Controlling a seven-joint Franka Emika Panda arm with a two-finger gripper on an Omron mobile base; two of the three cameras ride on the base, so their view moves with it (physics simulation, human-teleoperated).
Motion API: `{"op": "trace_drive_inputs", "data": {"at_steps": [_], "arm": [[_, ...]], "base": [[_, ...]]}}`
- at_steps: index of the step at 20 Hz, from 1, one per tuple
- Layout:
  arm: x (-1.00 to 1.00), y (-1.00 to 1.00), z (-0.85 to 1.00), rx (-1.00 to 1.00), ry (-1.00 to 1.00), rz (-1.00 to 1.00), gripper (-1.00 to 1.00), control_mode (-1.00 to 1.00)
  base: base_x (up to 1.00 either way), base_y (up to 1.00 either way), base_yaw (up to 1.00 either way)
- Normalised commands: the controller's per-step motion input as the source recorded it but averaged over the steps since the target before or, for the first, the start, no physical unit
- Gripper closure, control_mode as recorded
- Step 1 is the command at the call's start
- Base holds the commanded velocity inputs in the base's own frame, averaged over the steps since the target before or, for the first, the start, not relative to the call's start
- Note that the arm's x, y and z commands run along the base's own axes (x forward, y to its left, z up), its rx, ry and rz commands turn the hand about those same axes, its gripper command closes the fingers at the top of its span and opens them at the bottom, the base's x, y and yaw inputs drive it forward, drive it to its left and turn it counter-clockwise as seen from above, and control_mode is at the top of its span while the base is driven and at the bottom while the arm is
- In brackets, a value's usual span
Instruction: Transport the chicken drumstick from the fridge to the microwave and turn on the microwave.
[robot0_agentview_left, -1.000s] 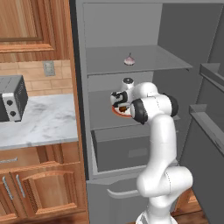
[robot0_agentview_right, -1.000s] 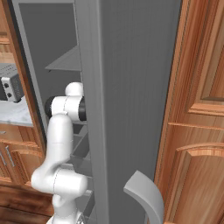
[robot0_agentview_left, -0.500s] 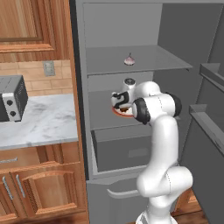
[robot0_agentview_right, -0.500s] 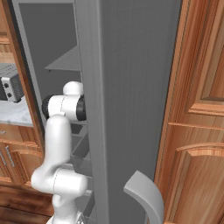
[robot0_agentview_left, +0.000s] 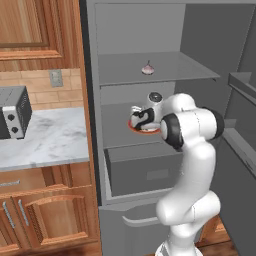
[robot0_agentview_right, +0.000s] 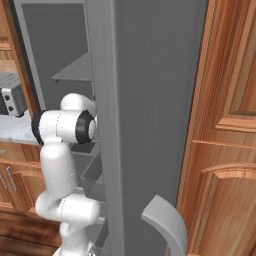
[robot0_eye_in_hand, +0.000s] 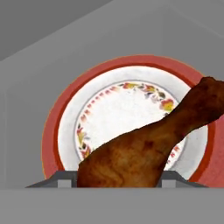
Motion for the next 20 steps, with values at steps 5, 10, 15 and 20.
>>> {"op": "trace_drive_inputs", "data": {"at_steps": [5, 10, 15, 20], "arm": [[-0.57, 0.0, 0.83, 0.05, 0.0, 0.0, 1.0, -1.0], [-0.58, -0.03, 0.9, 0.06, 0.06, 0.0, 1.0, -1.0], [-0.82, -0.02, 0.38, 0.02, 0.03, 0.0, 1.0, -1.0], [-0.82, -0.04, 0.47, 0.02, 0.02, 0.0, 1.0, -1.0]], "base": [[0.0, 0.0, 0.0], [0.0, 0.0, 0.0], [0.0, 0.0, 0.0], [0.0, 0.0, 0.0]]}}
